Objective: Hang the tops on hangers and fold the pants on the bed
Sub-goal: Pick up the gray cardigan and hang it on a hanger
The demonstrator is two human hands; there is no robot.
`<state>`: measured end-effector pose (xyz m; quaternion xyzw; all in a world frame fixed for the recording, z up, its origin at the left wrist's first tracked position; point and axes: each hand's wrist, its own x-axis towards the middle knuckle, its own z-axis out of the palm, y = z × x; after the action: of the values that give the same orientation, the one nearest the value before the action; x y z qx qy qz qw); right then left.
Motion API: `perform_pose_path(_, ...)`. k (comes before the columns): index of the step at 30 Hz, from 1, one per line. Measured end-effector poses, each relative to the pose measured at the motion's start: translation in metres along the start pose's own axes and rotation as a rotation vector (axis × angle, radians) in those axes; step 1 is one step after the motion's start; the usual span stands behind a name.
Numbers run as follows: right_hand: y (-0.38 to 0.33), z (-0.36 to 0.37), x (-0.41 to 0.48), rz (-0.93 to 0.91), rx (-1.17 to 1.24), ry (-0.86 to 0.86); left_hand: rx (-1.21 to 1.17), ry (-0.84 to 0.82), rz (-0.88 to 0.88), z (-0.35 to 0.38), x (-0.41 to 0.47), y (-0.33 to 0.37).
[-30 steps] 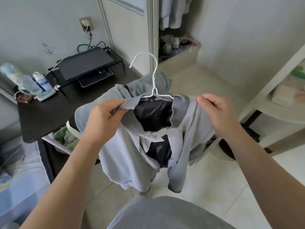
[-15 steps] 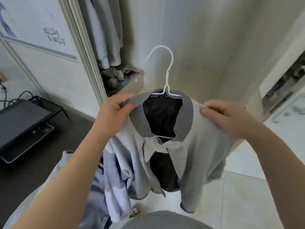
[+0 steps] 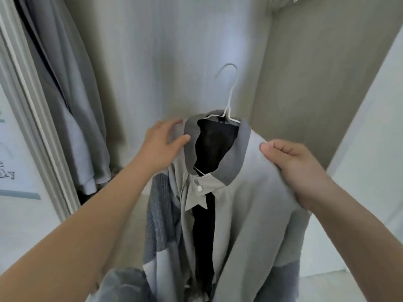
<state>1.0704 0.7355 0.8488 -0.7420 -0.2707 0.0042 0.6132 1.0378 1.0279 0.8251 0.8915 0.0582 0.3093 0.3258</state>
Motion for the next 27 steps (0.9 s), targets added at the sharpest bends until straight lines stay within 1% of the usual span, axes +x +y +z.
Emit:
perform_pose_path(3,-0.034,0.019,0.027,-0.001,0.139,0.091,-0.163,-0.036,0.059,-0.009,0.026,0.02)
perform_pose_path(6,-0.072,0.036,0.066,-0.098,0.167,0.156,-0.3,-0.035,0.093,-0.024,0.046,0.039)
perform_pose_path(10,-0.122,0.058,0.125,-0.201,0.166,0.208,-0.301,0.021,0.195,-0.052,0.07,0.053)
perform_pose_path(15,-0.176,0.081,0.197,-0.259,0.128,0.267,-0.326,0.041,0.27,-0.08,0.092,0.072)
perform_pose_path(18,-0.21,0.089,0.239,-0.238,0.119,0.29,-0.215,0.041,0.264,-0.088,0.11,0.081)
perform_pose_path(22,-0.252,0.094,0.29,-0.278,0.154,0.299,0.095,0.046,0.198,-0.093,0.141,0.099)
perform_pose_path(25,-0.276,0.09,0.323,-0.303,0.155,0.306,0.433,0.189,0.249,-0.095,0.173,0.105)
perform_pose_path(27,-0.289,0.084,0.343,-0.334,0.184,0.311,0.498,0.271,0.293,-0.101,0.195,0.107)
